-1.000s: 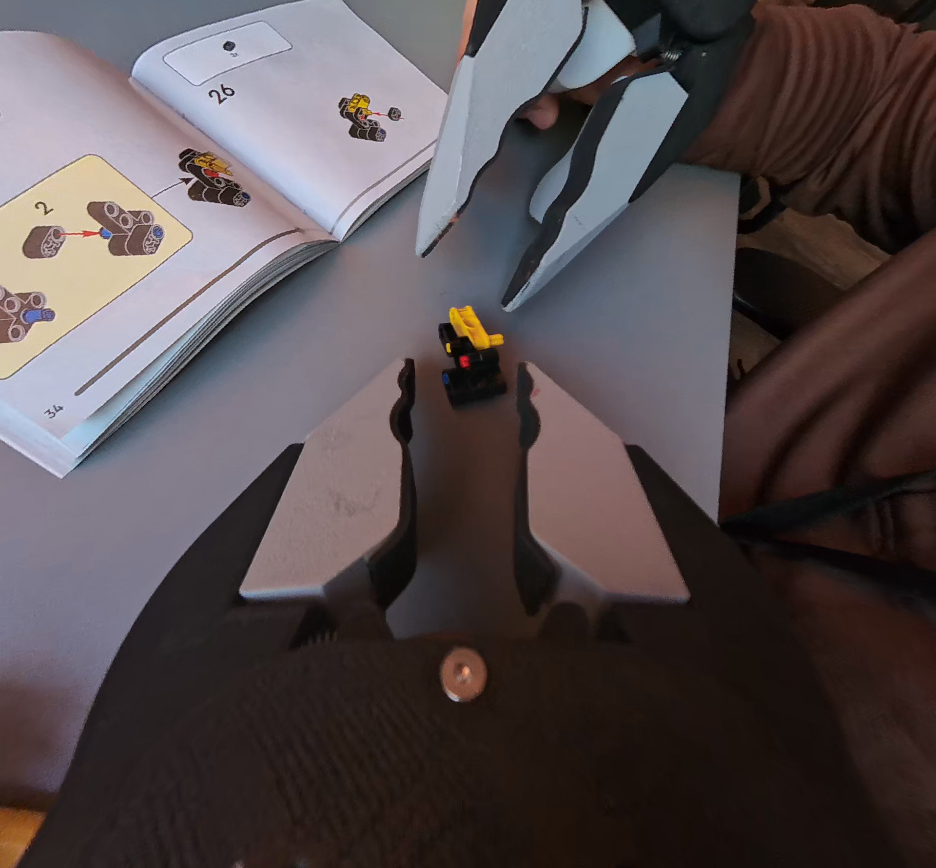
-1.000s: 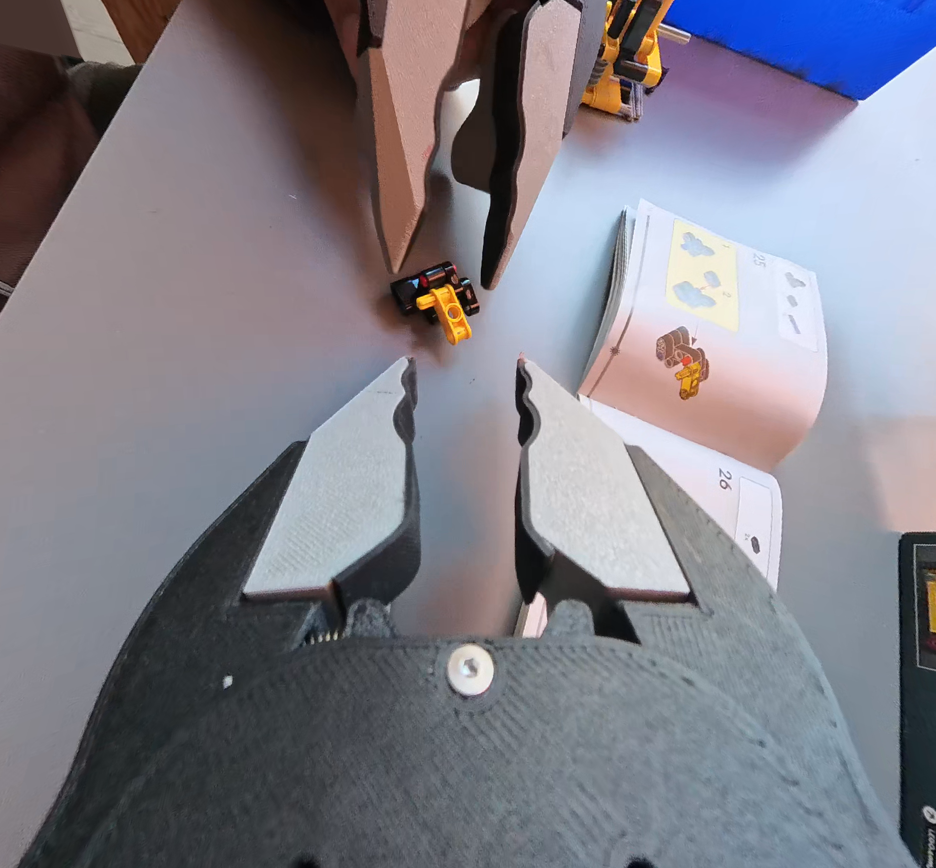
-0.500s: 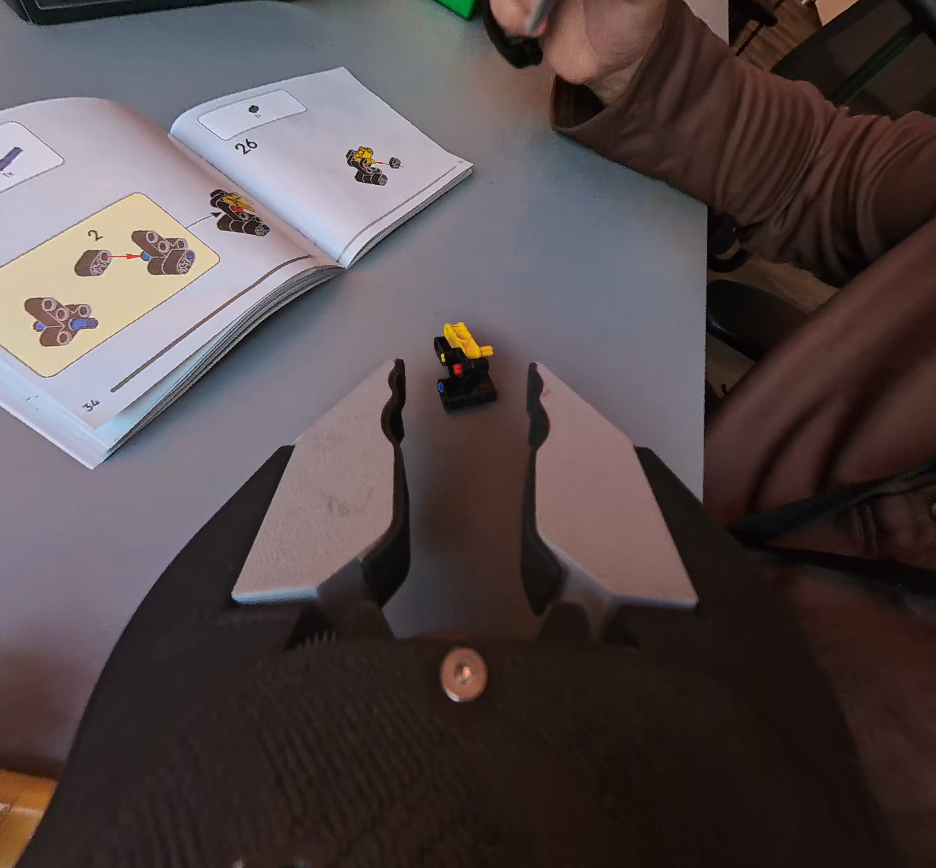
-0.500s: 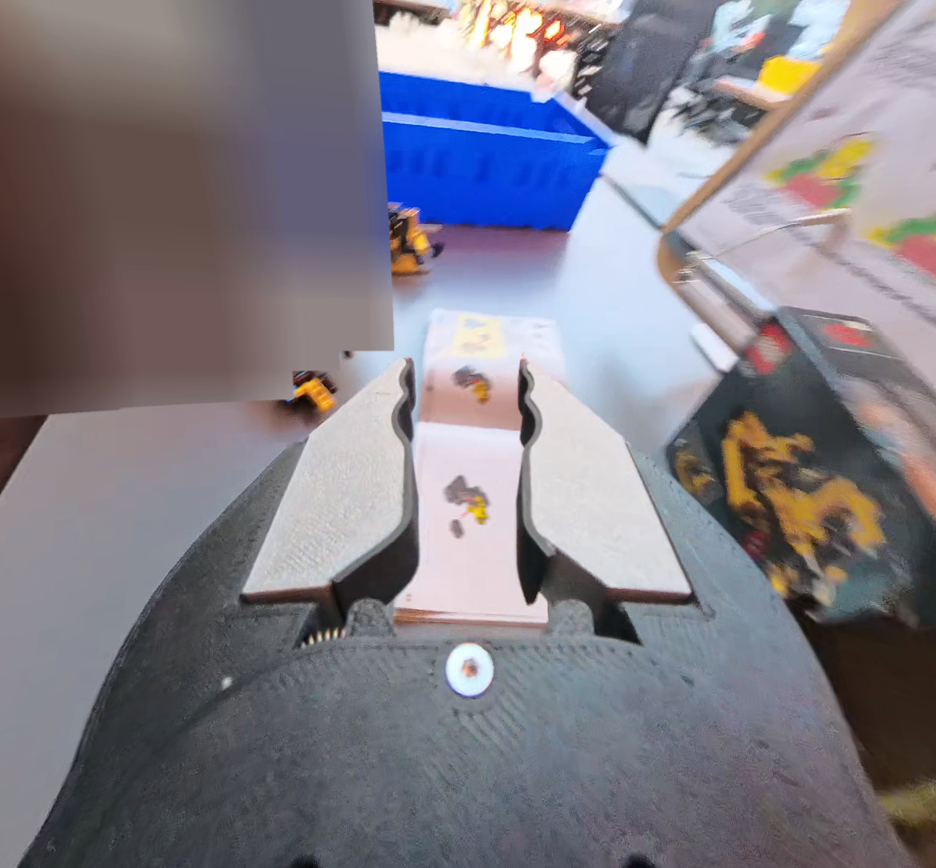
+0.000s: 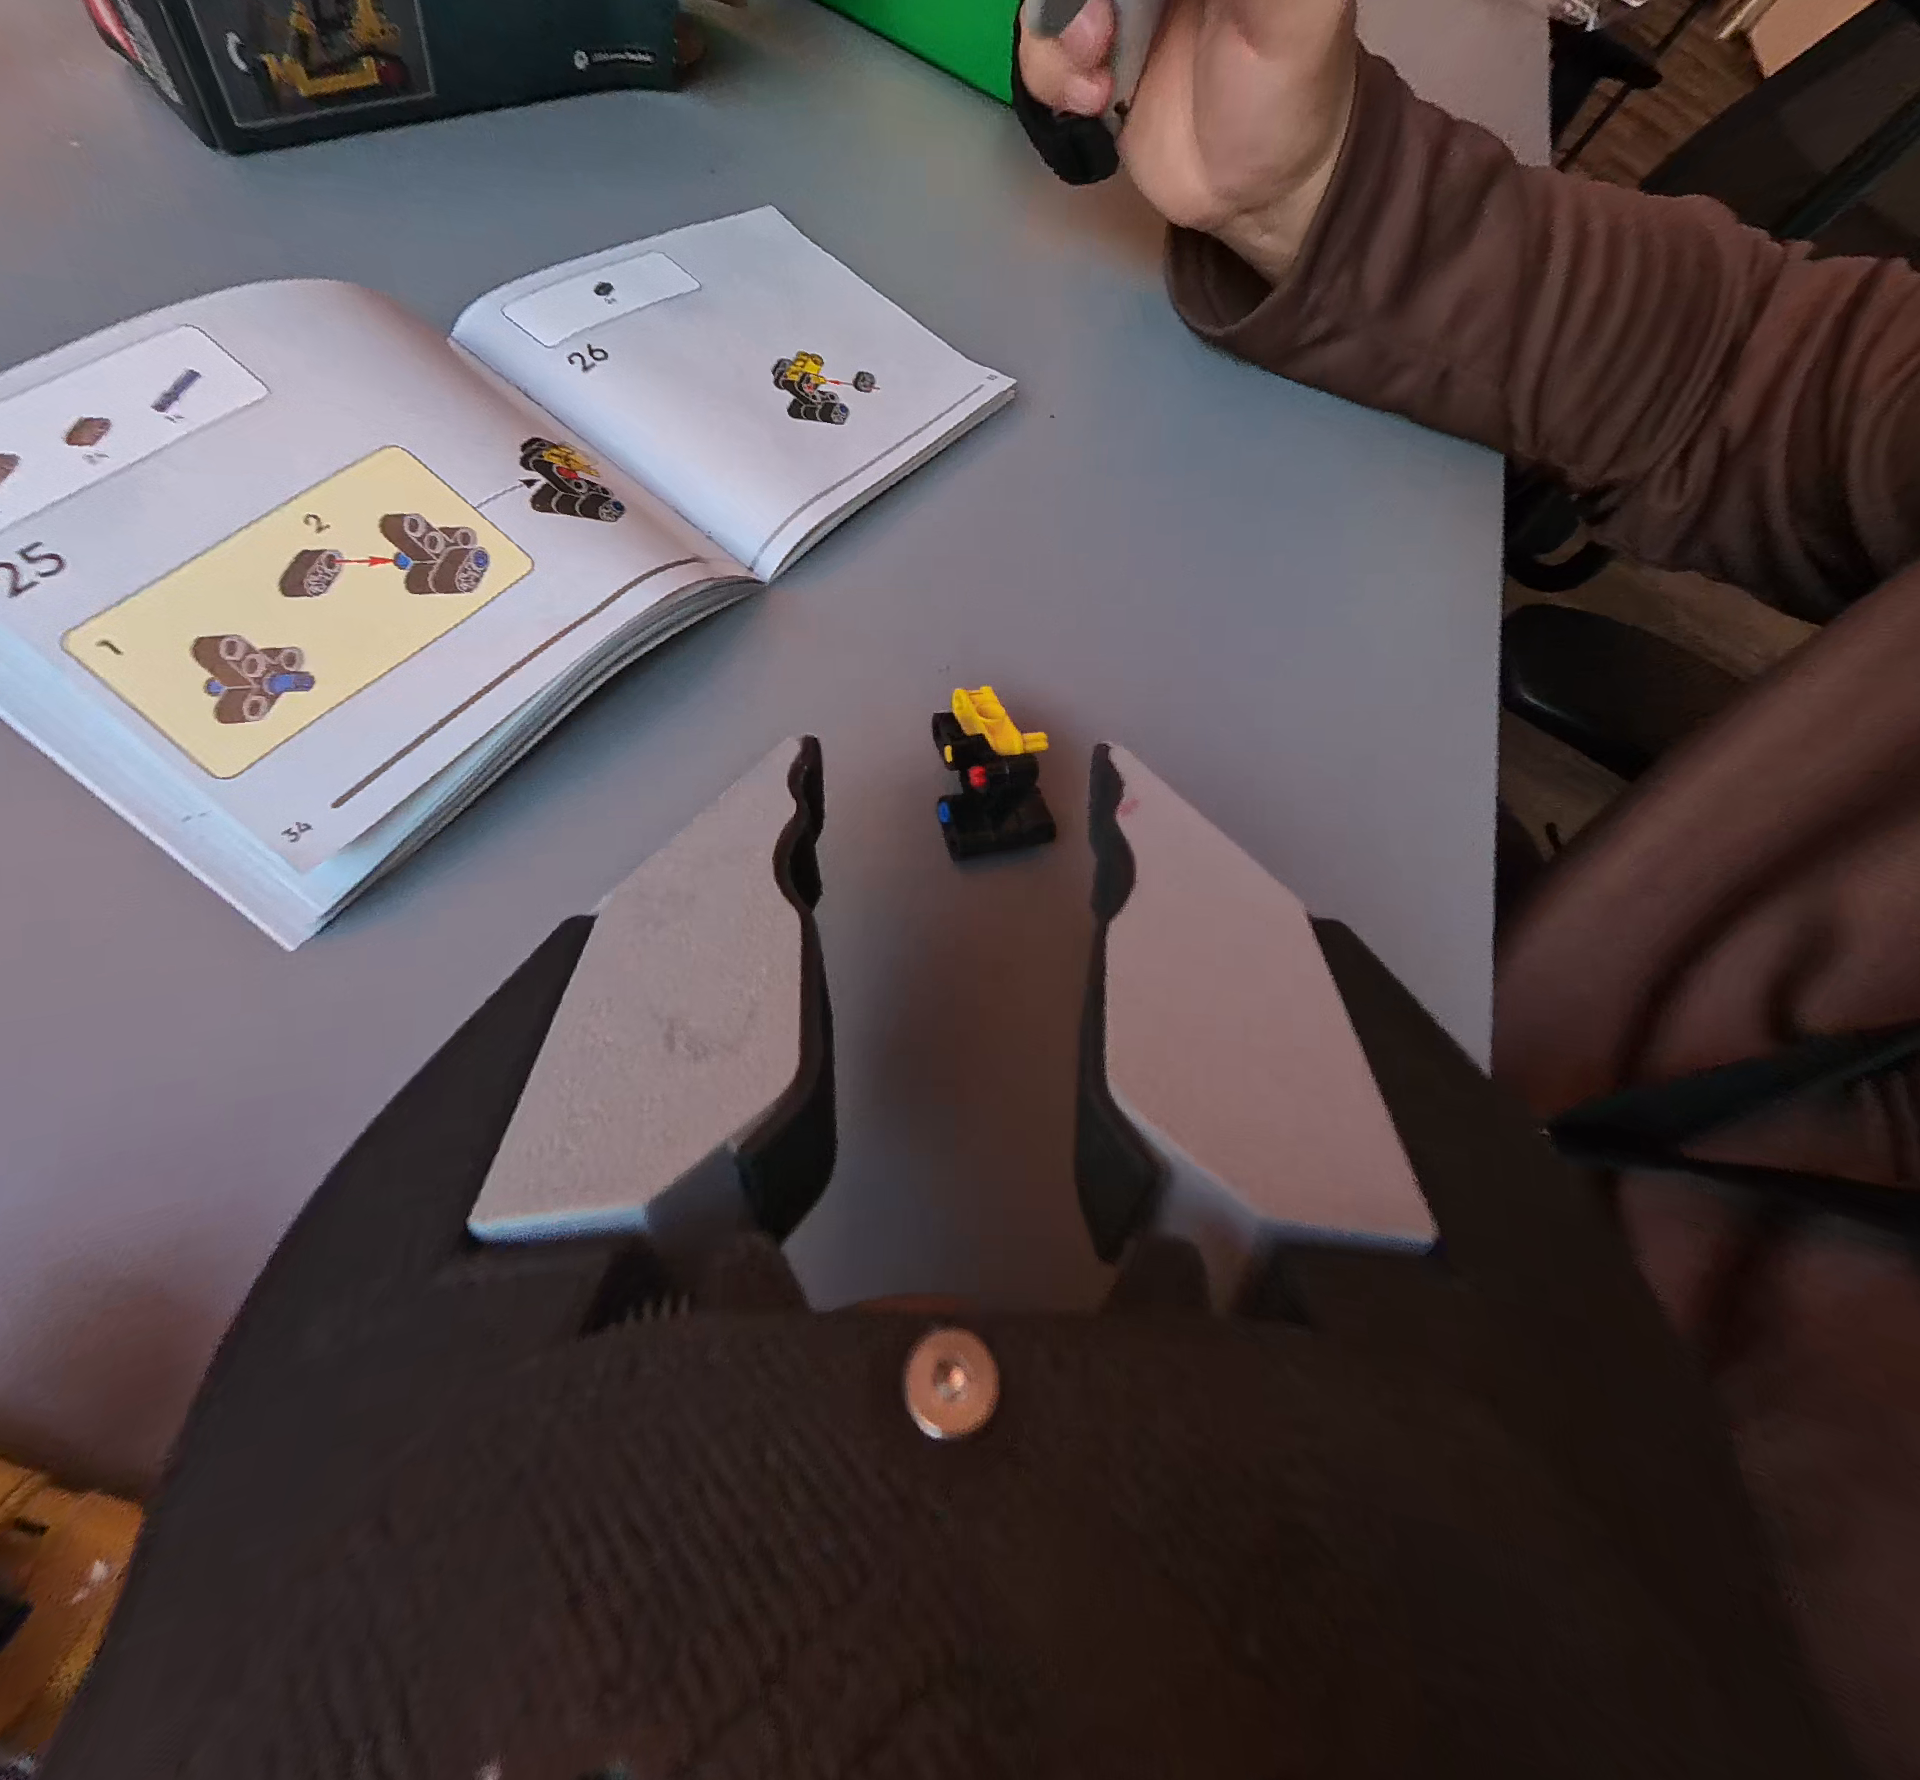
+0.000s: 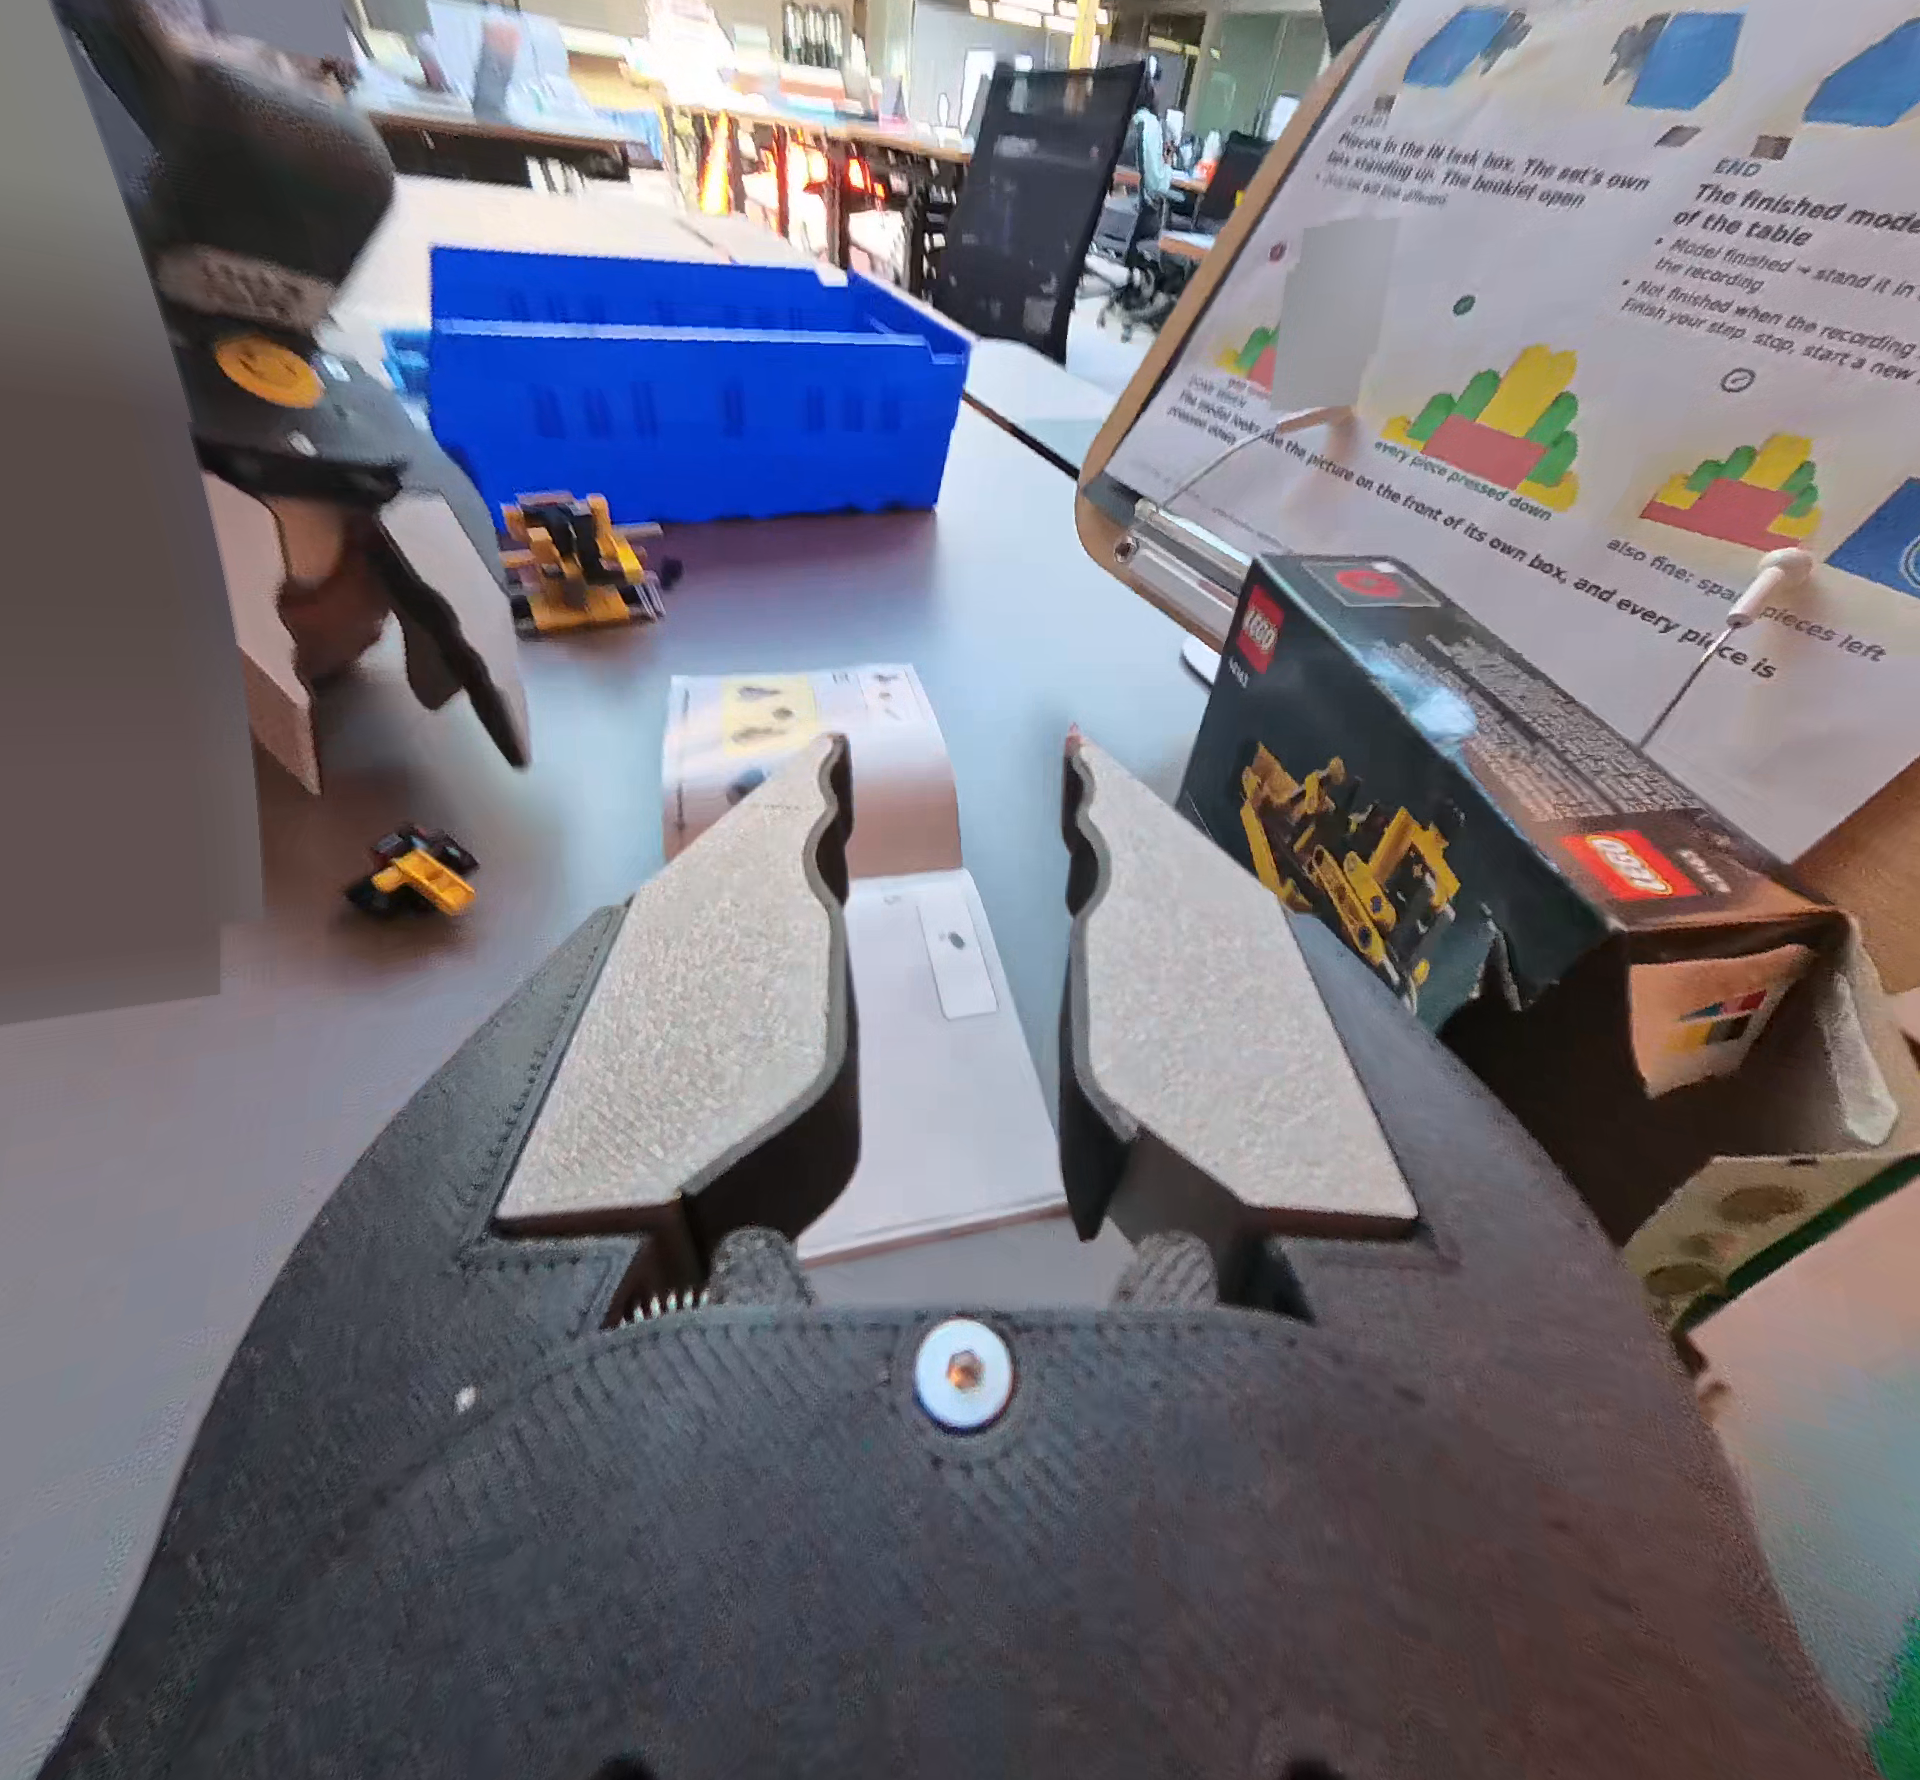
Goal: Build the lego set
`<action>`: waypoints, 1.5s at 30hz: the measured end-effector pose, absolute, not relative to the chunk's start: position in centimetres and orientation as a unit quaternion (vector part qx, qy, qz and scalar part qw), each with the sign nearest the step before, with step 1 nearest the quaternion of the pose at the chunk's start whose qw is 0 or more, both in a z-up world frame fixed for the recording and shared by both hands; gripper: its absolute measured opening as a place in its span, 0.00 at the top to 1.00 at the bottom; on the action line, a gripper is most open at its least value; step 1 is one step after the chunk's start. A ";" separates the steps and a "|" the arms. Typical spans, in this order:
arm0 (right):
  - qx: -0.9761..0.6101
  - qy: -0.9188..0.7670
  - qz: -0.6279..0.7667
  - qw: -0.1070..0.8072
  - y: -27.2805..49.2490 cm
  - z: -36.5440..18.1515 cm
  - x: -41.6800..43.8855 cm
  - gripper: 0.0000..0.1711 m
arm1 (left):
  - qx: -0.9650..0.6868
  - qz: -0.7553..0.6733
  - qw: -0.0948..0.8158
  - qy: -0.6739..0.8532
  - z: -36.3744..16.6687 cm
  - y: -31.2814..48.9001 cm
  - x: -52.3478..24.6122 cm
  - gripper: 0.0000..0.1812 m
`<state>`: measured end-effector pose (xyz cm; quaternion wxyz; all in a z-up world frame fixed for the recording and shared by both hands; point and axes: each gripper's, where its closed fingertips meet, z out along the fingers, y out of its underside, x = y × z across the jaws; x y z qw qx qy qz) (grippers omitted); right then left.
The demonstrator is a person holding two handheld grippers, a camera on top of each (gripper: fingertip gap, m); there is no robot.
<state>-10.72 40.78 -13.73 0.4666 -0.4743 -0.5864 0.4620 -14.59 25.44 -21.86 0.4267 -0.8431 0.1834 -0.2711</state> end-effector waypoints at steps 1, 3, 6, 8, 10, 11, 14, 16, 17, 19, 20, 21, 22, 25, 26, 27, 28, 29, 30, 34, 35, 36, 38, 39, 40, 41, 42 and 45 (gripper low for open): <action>-0.476 -0.599 0.442 0.468 40.8 -14.5 -10.9 0.79 | -0.842 -0.264 0.433 0.183 -21.7 25.5 -14.7 0.73; -0.481 -0.631 0.380 0.475 41.5 -16.4 -11.1 0.84 | -0.838 -0.243 0.454 0.181 -21.3 25.7 -15.2 0.72; -0.494 -0.646 0.335 0.476 42.3 -18.0 -11.4 0.84 | -0.823 -0.211 0.501 0.166 -20.1 25.5 -16.6 0.71; -0.503 -0.639 0.336 0.474 42.6 -18.2 -11.4 0.84 | -0.812 -0.212 0.523 0.148 -19.3 24.4 -17.4 0.72; -0.513 -0.631 0.333 0.478 43.0 -18.3 -11.1 0.83 | -0.803 -0.216 0.540 0.129 -18.6 22.6 -18.2 0.72; -0.517 -0.628 0.330 0.479 43.2 -18.4 -11.0 0.83 | -0.800 -0.211 0.549 0.121 -18.3 21.6 -18.8 0.73; -0.524 -0.621 0.331 0.480 43.3 -18.4 -10.7 0.83 | -0.806 -0.164 0.561 0.094 -17.8 18.4 -21.3 0.72; -0.526 -0.622 0.331 0.476 43.3 -18.7 -10.8 0.84 | -0.811 -0.124 0.568 0.070 -17.3 16.4 -23.7 0.73; -0.529 -0.624 0.327 0.473 43.4 -19.0 -10.9 0.84 | -0.815 -0.106 0.566 0.058 -17.2 15.4 -25.0 0.74; -0.536 -0.628 0.315 0.469 43.6 -19.6 -11.0 0.84 | -0.824 -0.078 0.560 0.027 -17.1 13.6 -27.7 0.73; -0.537 -0.630 0.310 0.467 43.7 -19.8 -11.0 0.84 | -0.828 -0.071 0.556 0.009 -17.0 12.8 -29.0 0.73; -0.538 -0.631 0.305 0.468 43.7 -20.0 -11.0 0.84 | -0.829 -0.065 0.555 -0.008 -16.8 12.2 -30.1 0.73; -0.541 -0.632 0.298 0.469 43.8 -20.1 -10.9 0.84 | -0.830 -0.061 0.554 -0.023 -16.7 11.7 -31.2 0.73; -0.552 -0.629 0.271 0.475 44.5 -20.5 -10.7 0.85 | -0.832 -0.028 0.552 -0.055 -16.5 10.7 -34.5 0.73; -0.562 -0.623 0.255 0.480 45.1 -20.7 -10.5 0.85 | -0.833 -0.019 0.550 -0.062 -16.5 10.5 -35.4 0.73; -0.569 -0.619 0.243 0.483 45.5 -20.8 -10.4 0.86 | -0.834 -0.017 0.547 -0.067 -16.7 10.5 -36.1 0.73; -0.575 -0.616 0.238 0.483 45.8 -21.0 -10.3 0.86 | -0.837 -0.021 0.542 -0.069 -16.9 10.6 -36.6 0.71; -0.581 -0.612 0.233 0.484 46.0 -21.0 -10.2 0.86 | -0.838 -0.029 0.541 -0.069 -17.0 10.7 -36.9 0.71; -0.585 -0.609 0.229 0.485 46.2 -21.1 -10.2 0.86 | -0.836 -0.037 0.544 -0.064 -17.0 11.0 -37.0 0.71; -0.597 -0.602 0.208 0.488 47.0 -21.4 -10.0 0.87 | -0.831 -0.005 0.554 -0.037 -17.3 11.6 -38.4 0.71; -0.600 -0.600 0.205 0.489 47.2 -21.4 -9.9 0.88 | -0.827 0.002 0.561 -0.033 -17.4 11.7 -38.9 0.72; -0.602 -0.597 0.204 0.489 47.3 -21.4 -9.9 0.88 | -0.820 0.000 0.572 -0.030 -17.4 11.8 -39.1 0.72; -0.603 -0.596 0.207 0.488 47.3 -21.4 -9.9 0.91 | -0.799 -0.028 0.600 -0.026 -17.6 12.1 -38.9 0.74; -0.604 -0.596 0.207 0.487 47.3 -21.4 -9.9 0.92 | -0.796 -0.045 0.602 -0.027 -17.5 12.1 -38.7 0.75; -0.605 -0.597 0.205 0.486 47.4 -21.5 -9.9 0.92 | -0.789 -0.052 0.611 -0.022 -17.2 12.1 -38.6 0.75; -0.606 -0.598 0.204 0.484 47.4 -21.6 -10.0 0.92 | -0.776 -0.055 0.629 -0.017 -16.6 12.0 -38.5 0.75; -0.605 -0.600 0.202 0.483 47.4 -21.7 -10.0 0.92 | -0.764 -0.055 0.643 -0.014 -16.0 11.9 -38.5 0.78; -0.603 -0.603 0.202 0.482 47.3 -21.7 -10.1 0.92 | -0.762 -0.053 0.645 -0.015 -16.0 11.9 -38.5 0.78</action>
